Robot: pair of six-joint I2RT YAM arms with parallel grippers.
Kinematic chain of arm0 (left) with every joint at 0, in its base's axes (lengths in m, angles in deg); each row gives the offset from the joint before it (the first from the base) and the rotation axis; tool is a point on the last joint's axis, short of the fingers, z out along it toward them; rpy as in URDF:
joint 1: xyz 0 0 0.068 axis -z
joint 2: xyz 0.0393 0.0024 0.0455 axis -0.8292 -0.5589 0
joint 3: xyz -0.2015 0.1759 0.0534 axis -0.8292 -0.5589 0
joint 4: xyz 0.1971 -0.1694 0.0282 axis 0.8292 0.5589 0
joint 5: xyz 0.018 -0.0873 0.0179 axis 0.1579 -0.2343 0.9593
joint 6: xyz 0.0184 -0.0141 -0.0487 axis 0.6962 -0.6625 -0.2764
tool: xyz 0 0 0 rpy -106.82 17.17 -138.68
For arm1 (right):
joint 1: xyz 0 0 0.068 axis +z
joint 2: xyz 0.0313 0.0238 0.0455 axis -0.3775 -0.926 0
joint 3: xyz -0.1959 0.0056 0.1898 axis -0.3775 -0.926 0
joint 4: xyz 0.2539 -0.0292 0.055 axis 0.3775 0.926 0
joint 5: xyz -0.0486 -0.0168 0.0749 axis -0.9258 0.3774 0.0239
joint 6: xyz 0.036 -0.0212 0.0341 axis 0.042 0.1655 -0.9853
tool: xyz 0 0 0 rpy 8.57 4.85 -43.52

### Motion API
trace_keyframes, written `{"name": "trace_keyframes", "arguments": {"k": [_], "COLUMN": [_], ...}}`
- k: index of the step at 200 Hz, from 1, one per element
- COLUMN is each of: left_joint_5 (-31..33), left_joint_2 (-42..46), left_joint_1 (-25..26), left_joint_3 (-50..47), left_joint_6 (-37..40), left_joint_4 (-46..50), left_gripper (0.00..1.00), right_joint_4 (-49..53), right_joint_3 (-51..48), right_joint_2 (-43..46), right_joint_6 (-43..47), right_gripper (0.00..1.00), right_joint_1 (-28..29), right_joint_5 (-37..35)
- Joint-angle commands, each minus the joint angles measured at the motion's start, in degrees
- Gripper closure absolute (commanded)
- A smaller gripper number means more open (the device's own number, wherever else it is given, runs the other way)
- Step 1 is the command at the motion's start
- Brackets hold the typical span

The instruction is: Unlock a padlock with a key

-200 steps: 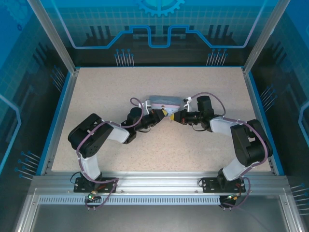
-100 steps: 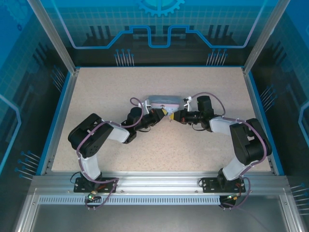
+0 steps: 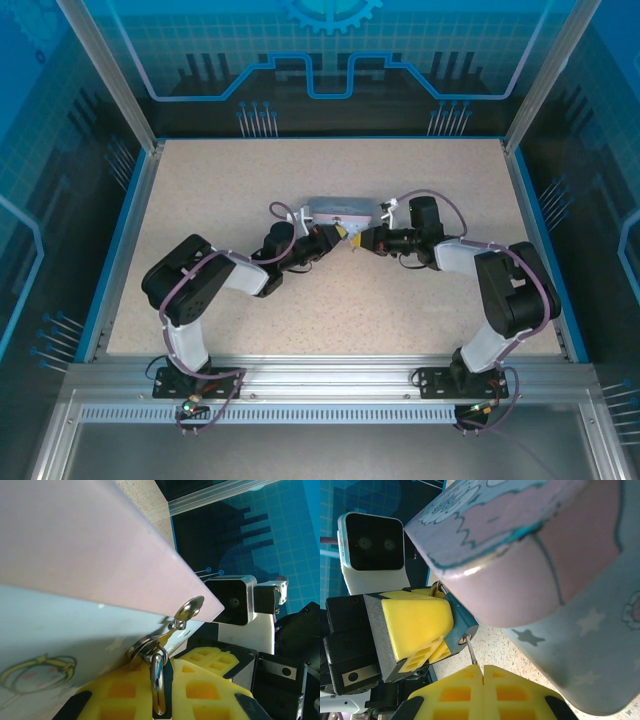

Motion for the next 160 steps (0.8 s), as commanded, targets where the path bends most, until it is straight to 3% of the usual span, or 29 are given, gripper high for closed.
{"name": "trace_keyframes", "arguments": {"k": [1,160], "left_joint_5": [-9.62,-9.36], "left_joint_2": [-0.25,-0.68], "left_joint_1": [3.06,3.09], "left_joint_3": [1.45,1.80], "left_joint_6": [0.04,-0.45], "left_joint_4": [-5.65,-6.93], "left_gripper": [1.00,1.00], "right_joint_4": [-4.13,-5.93], "right_joint_3": [3.32,3.39], "right_joint_2": [0.11,-1.14], "right_joint_6": [0.89,-4.57], "right_gripper": [1.00,1.00], "right_joint_1": [-0.76,0.28], "right_joint_5": [-2.39,-3.79]}}
